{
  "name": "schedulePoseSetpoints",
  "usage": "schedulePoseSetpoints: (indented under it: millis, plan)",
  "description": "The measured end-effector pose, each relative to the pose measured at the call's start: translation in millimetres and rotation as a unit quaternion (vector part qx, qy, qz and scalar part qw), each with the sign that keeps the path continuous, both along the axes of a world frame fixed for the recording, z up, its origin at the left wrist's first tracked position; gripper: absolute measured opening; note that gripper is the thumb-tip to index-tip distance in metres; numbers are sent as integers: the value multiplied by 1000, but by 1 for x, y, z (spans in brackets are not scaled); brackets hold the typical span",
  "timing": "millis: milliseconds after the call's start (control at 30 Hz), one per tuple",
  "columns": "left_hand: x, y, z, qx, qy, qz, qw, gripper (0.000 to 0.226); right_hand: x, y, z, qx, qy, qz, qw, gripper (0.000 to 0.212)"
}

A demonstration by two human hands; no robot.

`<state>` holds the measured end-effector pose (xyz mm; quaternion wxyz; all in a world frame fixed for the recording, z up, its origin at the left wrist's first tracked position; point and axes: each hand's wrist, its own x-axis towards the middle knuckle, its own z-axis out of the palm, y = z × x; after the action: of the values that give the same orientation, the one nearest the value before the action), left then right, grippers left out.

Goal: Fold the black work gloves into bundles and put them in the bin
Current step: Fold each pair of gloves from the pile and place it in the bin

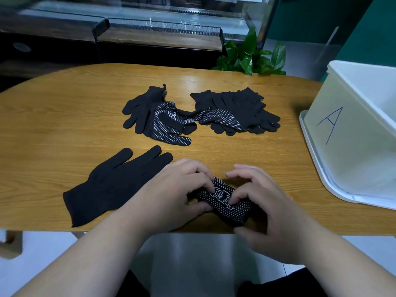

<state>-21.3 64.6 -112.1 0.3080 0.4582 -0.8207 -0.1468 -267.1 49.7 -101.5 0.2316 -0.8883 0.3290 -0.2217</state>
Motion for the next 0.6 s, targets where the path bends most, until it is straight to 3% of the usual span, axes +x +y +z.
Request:
schedulePoseSetpoints:
  millis: [167, 433, 600]
  plan:
    - [3, 4, 2, 8, -8, -7, 1000, 24, -16, -3, 0, -39, -47, -23, 998, 14]
    - [0, 4, 3, 50, 23, 24, 998, 16, -16, -2, -1, -70, 46, -16, 996, 18]
    - [2, 7, 10, 53, -18, 24, 998, 37, -17, -7, 0, -82, 54, -53, 994, 25]
